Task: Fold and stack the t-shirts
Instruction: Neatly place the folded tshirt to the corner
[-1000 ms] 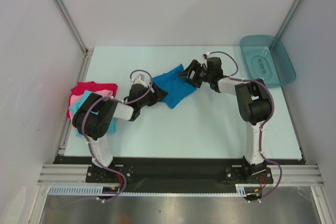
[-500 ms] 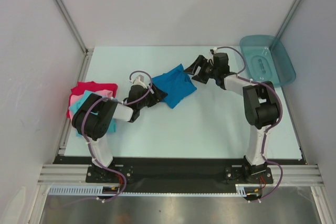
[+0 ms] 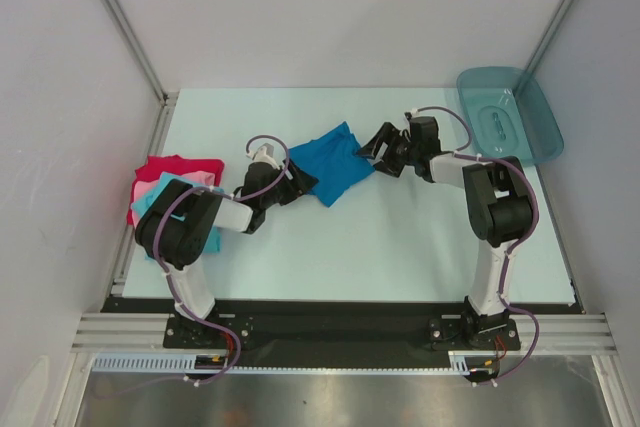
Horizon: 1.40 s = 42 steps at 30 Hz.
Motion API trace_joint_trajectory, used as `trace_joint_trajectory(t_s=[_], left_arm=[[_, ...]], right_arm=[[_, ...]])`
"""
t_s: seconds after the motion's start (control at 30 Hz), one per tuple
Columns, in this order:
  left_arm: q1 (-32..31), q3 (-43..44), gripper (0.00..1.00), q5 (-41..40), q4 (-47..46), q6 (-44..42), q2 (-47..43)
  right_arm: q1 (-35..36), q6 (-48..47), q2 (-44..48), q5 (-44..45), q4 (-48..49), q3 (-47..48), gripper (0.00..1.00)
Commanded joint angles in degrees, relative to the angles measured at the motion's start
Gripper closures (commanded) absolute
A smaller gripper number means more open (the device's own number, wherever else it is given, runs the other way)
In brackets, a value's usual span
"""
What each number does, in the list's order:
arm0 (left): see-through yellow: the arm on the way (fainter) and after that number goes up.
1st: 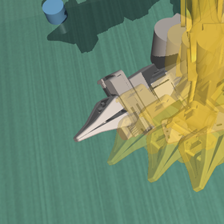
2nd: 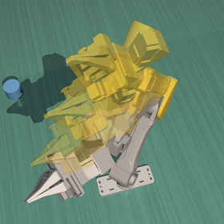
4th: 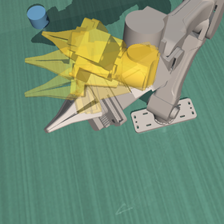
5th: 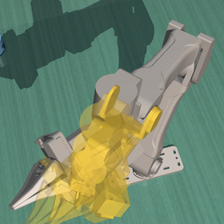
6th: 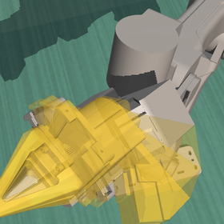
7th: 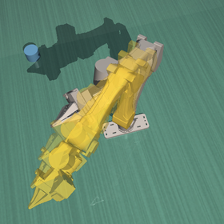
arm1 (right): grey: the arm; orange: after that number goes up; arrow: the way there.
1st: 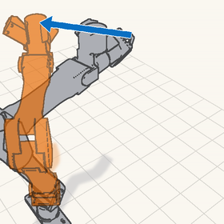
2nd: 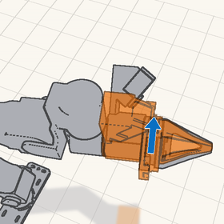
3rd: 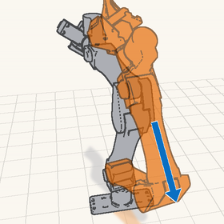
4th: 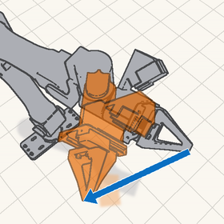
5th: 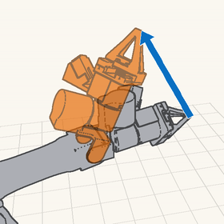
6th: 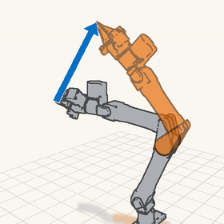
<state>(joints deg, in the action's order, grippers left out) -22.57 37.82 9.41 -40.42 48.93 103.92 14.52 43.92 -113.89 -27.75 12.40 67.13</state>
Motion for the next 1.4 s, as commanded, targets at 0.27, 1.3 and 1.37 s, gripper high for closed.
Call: trace_joint_trajectory(t_s=[0.27, 1.3, 1.37], left_arm=[[0.7, -1.2, 0.27, -0.4, 0.4, -2.0, -3.2], [2.5, -1.0, 0.30, 0.0, 3.1, -3.8, -5.0], [2.7, -1.3, 0.31, 0.1, 2.4, -3.8, -4.6]], right_arm=[[0.1, 3.7, -2.0, -3.4, 10.3, -4.4, 0.16], [3.7, 8.3, -9.0, -2.6, 11.5, 1.7, 0.12], [3.8, 8.1, -8.9, -2.2, 10.9, 1.7, 0.13]])
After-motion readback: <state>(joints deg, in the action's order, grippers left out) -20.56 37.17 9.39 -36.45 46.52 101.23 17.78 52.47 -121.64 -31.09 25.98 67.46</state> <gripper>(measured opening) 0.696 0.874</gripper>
